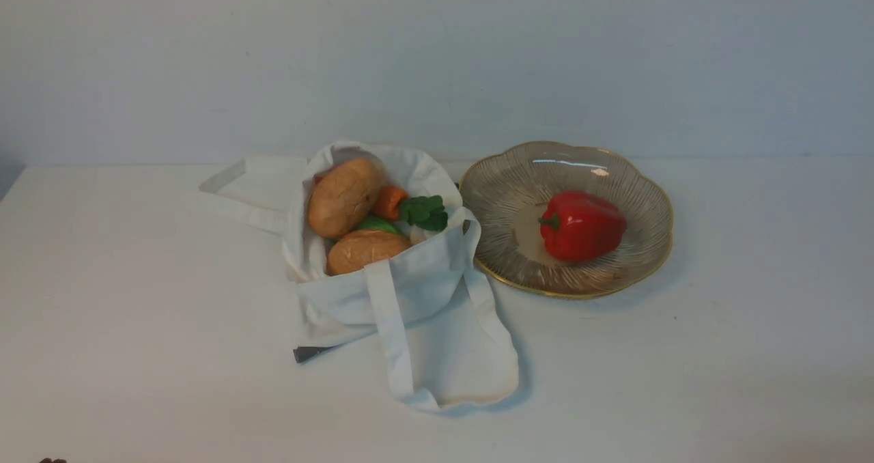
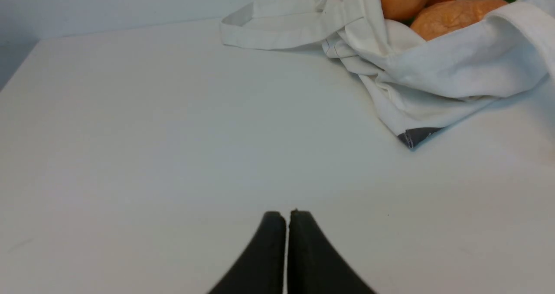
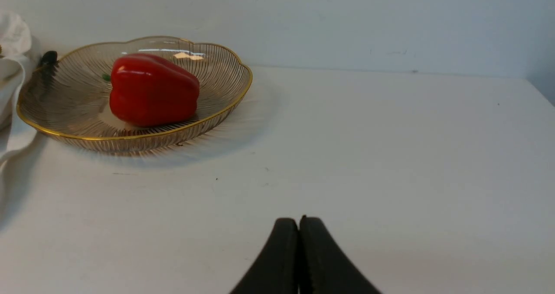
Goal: Take vegetables from cloth bag on white table place on plate.
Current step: 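Reach into the cloth bag and grasp the potato inside with the left gripper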
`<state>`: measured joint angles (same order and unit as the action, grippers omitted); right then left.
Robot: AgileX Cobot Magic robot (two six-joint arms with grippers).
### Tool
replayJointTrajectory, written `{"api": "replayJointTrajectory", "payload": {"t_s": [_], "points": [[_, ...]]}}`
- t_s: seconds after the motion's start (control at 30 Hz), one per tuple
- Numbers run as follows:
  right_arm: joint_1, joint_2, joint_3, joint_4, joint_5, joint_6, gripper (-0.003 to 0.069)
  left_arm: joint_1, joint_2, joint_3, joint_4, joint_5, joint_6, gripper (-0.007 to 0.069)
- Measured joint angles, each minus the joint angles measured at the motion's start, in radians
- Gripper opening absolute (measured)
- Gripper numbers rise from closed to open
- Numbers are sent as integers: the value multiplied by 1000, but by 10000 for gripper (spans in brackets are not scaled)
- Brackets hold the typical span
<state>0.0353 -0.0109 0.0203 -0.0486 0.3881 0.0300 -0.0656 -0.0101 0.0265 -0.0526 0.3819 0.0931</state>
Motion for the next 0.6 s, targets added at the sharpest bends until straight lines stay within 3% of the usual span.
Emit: {"api": "replayJointTrajectory", "payload": {"t_s": [0.6], "points": [[0,0,0,0,0,0,-15,0,0,0,-7,0,-1,-4]]}}
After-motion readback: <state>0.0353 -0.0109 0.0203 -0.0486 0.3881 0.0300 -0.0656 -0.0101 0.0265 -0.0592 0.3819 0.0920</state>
